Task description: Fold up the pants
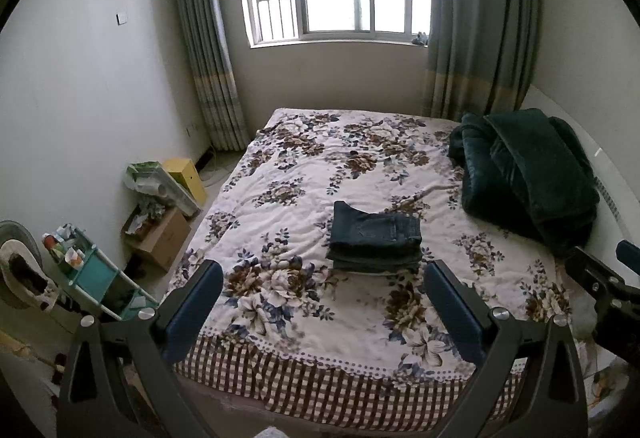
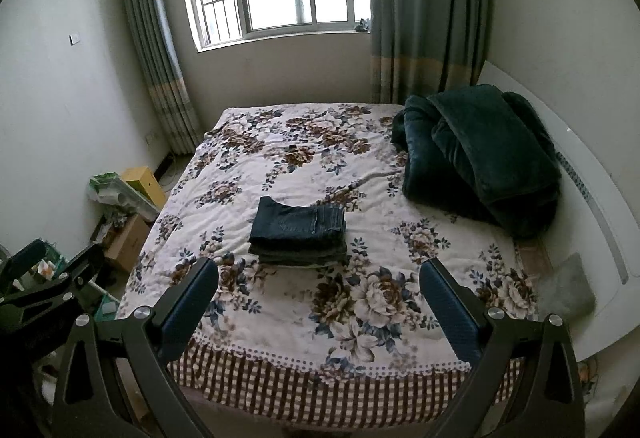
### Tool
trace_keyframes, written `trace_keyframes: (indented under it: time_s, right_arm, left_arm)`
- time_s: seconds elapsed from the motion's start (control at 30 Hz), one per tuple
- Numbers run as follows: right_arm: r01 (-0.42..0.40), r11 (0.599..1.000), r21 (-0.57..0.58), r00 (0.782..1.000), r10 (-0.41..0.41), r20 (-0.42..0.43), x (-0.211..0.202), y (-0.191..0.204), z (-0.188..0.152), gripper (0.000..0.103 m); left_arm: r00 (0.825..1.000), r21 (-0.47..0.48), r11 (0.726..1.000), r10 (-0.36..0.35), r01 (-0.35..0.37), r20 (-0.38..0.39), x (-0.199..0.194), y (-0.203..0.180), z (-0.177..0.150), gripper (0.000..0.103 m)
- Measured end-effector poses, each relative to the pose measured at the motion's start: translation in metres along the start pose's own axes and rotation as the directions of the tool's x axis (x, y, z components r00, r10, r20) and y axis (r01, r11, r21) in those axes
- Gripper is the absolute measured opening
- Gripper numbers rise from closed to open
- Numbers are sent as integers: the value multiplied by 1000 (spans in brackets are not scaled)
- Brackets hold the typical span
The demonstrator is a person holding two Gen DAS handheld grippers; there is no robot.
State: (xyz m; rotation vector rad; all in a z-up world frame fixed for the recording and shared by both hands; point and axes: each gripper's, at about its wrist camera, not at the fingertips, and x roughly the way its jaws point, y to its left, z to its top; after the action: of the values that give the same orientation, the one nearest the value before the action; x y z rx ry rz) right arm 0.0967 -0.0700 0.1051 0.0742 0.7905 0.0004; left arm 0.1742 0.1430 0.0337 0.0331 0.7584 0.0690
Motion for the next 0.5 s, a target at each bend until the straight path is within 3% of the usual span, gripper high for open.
trace_keyframes:
  time_s: [0.5]
  right_arm:
    - [-4, 1000, -6, 1000, 4, -6, 3, -1, 0, 103]
  left_arm:
    - [1000, 3, 1000, -6, 6, -4, 1, 2, 4, 103]
